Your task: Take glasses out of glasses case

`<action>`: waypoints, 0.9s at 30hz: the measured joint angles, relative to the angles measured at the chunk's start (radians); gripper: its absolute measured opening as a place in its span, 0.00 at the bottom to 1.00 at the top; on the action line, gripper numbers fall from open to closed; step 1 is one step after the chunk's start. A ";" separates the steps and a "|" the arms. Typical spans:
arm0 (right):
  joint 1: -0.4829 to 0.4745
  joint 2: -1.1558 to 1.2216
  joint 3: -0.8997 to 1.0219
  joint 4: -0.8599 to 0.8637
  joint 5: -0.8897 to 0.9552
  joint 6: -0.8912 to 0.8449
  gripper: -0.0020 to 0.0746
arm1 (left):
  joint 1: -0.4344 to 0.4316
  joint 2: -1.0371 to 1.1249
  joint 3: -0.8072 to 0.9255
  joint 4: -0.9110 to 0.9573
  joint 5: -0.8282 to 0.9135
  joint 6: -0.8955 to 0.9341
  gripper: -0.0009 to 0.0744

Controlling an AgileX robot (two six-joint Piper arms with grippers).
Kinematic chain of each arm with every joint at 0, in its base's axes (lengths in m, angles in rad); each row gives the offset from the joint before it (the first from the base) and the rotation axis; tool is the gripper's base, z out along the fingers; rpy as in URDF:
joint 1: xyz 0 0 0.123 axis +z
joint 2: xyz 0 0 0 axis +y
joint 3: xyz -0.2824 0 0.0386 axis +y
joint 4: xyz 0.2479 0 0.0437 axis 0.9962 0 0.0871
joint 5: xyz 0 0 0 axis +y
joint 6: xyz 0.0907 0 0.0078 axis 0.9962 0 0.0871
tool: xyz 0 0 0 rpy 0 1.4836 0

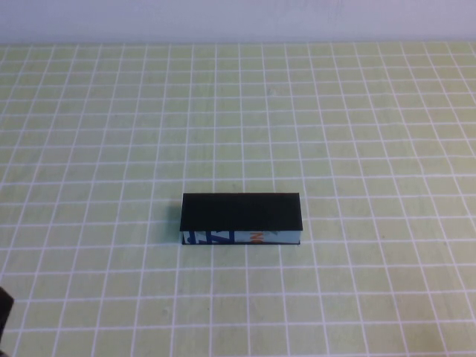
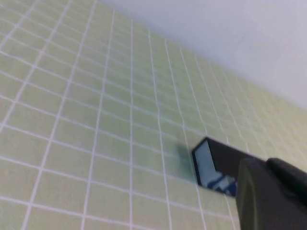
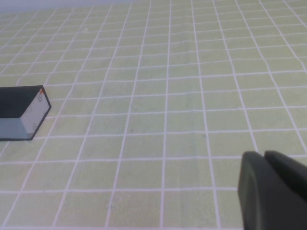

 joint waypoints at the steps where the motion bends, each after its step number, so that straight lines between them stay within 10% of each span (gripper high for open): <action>1: 0.000 0.000 0.000 0.000 0.000 0.000 0.00 | 0.000 0.051 -0.050 0.000 0.056 0.022 0.01; 13: 0.000 0.000 0.000 0.000 -0.002 0.000 0.00 | 0.000 0.810 -0.594 -0.104 0.537 0.547 0.01; 27: 0.000 0.000 0.000 0.000 -0.002 0.000 0.00 | -0.134 1.445 -1.045 -0.236 0.441 0.836 0.01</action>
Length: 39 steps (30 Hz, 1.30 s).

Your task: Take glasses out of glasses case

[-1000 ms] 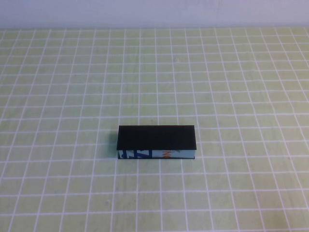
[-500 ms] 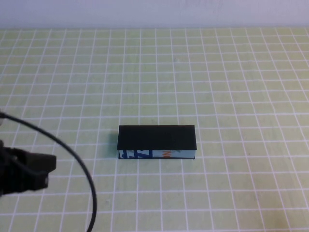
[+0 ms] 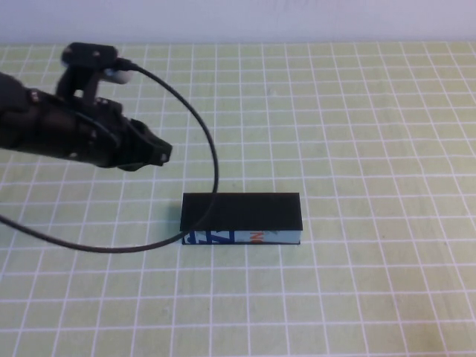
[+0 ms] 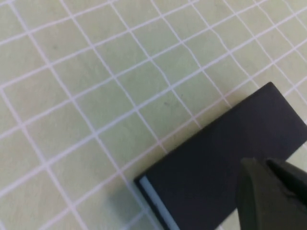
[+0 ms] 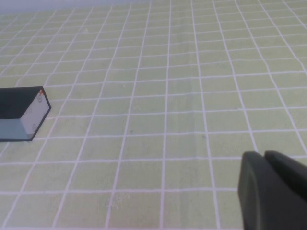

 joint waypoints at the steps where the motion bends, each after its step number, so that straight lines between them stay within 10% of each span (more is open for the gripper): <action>1: 0.000 0.000 0.000 0.000 0.000 0.000 0.00 | -0.021 0.043 -0.027 0.000 -0.012 0.017 0.01; 17: 0.000 0.000 0.000 0.000 0.000 0.000 0.00 | -0.083 0.567 -0.463 -0.017 0.082 0.049 0.01; 39: 0.000 0.000 0.000 0.229 -0.191 0.000 0.00 | -0.083 0.664 -0.498 0.041 0.159 0.017 0.01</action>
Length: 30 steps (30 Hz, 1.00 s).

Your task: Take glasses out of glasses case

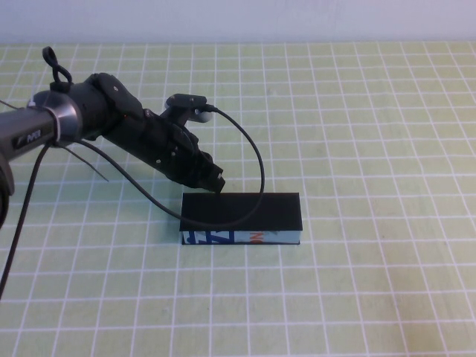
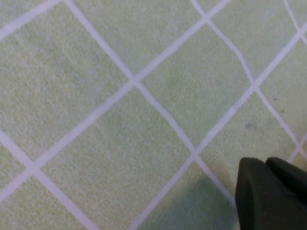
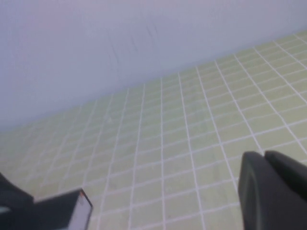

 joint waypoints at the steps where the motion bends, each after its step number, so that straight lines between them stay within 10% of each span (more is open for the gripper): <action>1: 0.000 0.000 0.000 0.043 -0.017 0.000 0.00 | 0.000 0.000 0.000 0.007 0.000 -0.002 0.01; 11: 0.000 0.064 -0.110 0.286 0.071 0.000 0.00 | 0.000 0.000 0.000 0.024 0.001 -0.013 0.01; 21: 0.000 0.650 -0.565 0.229 0.543 -0.251 0.00 | 0.000 0.000 0.000 0.024 0.001 -0.013 0.01; 30: 0.120 1.169 -0.915 0.227 0.616 -0.425 0.00 | 0.000 0.000 0.000 0.024 0.001 -0.013 0.01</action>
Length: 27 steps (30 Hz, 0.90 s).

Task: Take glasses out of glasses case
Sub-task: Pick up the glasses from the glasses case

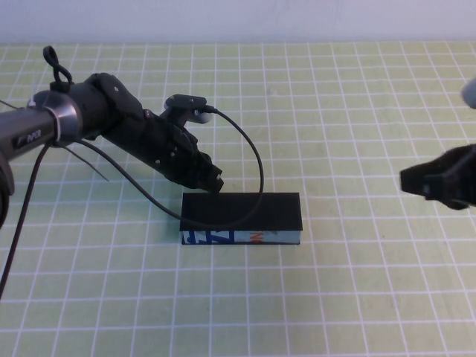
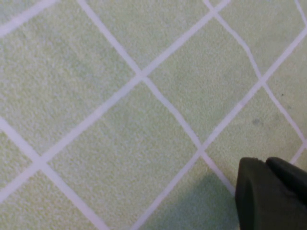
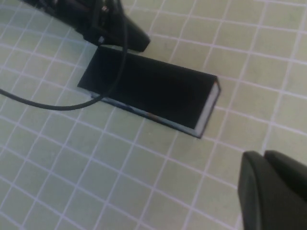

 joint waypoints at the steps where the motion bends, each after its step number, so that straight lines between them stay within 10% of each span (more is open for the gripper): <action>1: 0.030 0.041 -0.030 -0.007 0.000 0.000 0.00 | 0.000 0.000 0.000 0.000 0.000 0.000 0.01; 12: 0.498 0.456 -0.294 -0.350 -0.098 -0.012 0.00 | 0.000 0.000 0.000 0.000 -0.006 0.000 0.01; 18: 0.550 0.575 -0.303 -0.476 -0.168 -0.024 0.06 | 0.000 0.000 0.000 0.000 -0.006 0.000 0.01; 27: 0.557 0.660 -0.314 -0.502 -0.312 -0.193 0.41 | 0.000 0.000 0.000 0.000 -0.006 -0.004 0.01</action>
